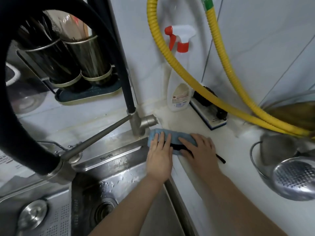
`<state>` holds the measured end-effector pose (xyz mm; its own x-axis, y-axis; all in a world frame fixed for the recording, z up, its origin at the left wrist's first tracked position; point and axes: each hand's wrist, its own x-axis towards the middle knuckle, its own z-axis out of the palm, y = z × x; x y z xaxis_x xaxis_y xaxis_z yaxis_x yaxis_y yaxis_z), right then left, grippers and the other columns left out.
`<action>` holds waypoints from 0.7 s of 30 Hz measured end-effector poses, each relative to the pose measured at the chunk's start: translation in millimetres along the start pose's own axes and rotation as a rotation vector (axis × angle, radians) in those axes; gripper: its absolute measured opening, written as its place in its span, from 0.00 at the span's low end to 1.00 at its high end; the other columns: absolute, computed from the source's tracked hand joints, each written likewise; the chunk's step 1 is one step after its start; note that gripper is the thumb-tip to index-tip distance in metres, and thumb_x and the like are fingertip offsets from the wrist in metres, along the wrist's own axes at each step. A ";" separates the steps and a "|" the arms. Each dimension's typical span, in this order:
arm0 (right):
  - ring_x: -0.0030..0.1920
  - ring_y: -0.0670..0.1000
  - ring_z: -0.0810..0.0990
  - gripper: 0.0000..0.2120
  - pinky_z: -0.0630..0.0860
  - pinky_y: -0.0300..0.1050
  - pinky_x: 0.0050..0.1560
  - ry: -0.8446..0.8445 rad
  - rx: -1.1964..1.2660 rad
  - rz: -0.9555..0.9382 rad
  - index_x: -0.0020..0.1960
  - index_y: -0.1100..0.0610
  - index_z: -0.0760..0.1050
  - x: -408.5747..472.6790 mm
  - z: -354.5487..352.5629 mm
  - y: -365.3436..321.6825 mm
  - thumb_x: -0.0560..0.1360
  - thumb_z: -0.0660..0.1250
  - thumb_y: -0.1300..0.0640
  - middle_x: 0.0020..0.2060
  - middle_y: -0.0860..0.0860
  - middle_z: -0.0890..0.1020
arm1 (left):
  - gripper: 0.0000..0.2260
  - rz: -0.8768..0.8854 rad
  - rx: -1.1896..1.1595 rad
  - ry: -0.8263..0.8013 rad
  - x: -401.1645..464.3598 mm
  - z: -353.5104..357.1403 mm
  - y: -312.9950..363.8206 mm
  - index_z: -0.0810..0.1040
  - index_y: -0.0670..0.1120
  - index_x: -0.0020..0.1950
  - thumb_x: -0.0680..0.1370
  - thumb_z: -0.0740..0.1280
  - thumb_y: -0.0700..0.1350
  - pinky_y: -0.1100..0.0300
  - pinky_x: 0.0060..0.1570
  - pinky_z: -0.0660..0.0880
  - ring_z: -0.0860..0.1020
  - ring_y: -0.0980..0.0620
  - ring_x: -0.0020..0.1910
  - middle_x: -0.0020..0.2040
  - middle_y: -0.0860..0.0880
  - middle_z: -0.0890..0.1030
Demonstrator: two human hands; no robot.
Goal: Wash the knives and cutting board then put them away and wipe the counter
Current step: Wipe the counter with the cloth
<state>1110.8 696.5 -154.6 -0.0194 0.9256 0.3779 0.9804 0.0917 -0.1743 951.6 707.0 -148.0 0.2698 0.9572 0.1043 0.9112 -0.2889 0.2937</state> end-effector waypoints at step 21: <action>0.48 0.52 0.82 0.17 0.69 0.49 0.50 0.115 -0.141 0.097 0.55 0.43 0.80 18.8 10.6 -13.5 0.68 0.65 0.45 0.49 0.48 0.83 | 0.22 0.029 0.003 -0.144 52.0 -19.5 -4.7 0.52 0.52 0.78 0.84 0.50 0.47 0.53 0.75 0.51 0.48 0.47 0.77 0.79 0.50 0.51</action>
<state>1095.1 716.5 -154.8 0.0913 0.8789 0.4681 0.9945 -0.0557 -0.0892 955.3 757.8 -125.5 0.3379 0.9409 -0.0248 0.9033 -0.3167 0.2894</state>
